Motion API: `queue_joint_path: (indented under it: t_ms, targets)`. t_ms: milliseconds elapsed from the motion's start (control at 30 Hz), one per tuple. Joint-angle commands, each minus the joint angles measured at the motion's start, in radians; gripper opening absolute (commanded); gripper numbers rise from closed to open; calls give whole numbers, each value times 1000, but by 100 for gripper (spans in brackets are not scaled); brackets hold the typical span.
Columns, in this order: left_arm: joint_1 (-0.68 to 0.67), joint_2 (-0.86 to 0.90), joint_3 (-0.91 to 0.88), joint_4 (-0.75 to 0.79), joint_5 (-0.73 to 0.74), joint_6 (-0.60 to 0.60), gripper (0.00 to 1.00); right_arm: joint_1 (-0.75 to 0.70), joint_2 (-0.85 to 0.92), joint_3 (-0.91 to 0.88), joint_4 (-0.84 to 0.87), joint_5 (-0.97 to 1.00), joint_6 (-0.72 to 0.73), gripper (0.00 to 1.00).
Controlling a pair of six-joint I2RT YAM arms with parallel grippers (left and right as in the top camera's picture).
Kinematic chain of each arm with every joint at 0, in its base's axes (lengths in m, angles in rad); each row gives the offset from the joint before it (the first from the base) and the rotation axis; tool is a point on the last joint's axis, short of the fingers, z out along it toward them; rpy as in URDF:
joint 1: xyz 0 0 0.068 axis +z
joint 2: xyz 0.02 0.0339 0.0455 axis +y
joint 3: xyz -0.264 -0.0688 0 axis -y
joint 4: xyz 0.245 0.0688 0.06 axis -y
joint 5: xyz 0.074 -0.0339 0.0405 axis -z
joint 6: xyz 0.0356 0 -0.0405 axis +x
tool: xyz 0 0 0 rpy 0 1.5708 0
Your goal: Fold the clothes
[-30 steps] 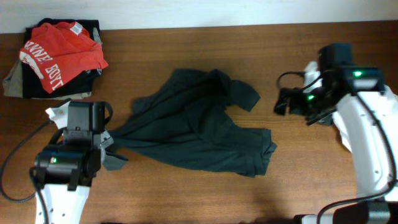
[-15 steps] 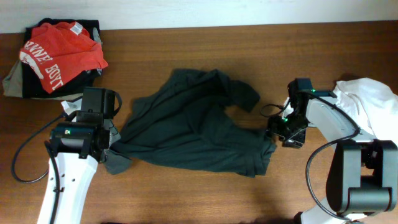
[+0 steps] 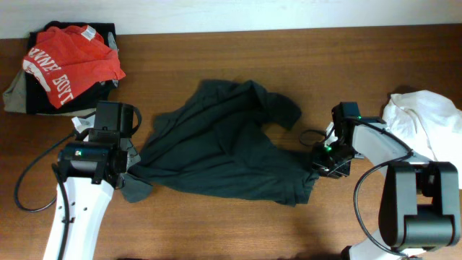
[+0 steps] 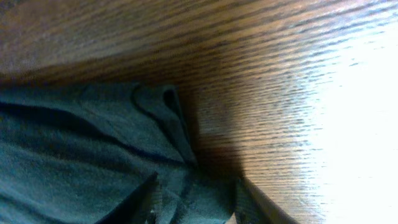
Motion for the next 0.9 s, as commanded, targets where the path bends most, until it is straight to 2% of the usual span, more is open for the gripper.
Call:
queue_joint_path:
  t_ms: [0, 33, 133, 233, 300, 433, 467, 500, 533, 567, 633, 700, 767, 867]
  targets:
    - [6, 5, 4, 0, 0, -14, 1, -7, 6, -21, 2, 3, 21, 4]
    - [6, 5, 4, 0, 0, -14, 1, -18, 4, -2, -13, 3, 21, 4]
    - [6, 5, 4, 0, 0, -14, 1, -80, -6, 203, -155, 6, -13, 4]
    - [6, 5, 4, 0, -3, -14, 1, -110, -6, 446, -169, 10, -52, 4]
    - [6, 5, 4, -1, -30, -14, 1, -157, -6, 584, -11, 97, 28, 4]
    - [6, 5, 3, 0, -27, -14, 1, -246, 6, 634, 318, 142, 47, 4]
    - [6, 5, 2, 2, -26, -14, 1, -252, 24, 634, 351, 143, 47, 4]
    - [6, 5, 0, 6, -14, -15, 1, -251, 72, 634, 361, 183, 47, 11]
    - [6, 5, 0, 11, -1, -15, 1, -251, 105, 634, 360, 195, 45, 43]
    - [6, 5, 0, 17, 8, -15, 1, -252, 150, 634, 343, 195, 45, 99]
    - [6, 5, 0, 30, 39, -14, 1, -257, 167, 645, 233, 171, 40, 99]
    - [6, 5, 0, 30, 66, -14, 1, -251, 140, 732, 26, 48, 28, 99]
    - [6, 5, 0, 30, 69, -14, 1, -215, 136, 796, -197, -223, -117, 99]
    - [6, 5, 0, 30, 69, -14, 1, -85, 137, 775, -370, -248, -288, 99]
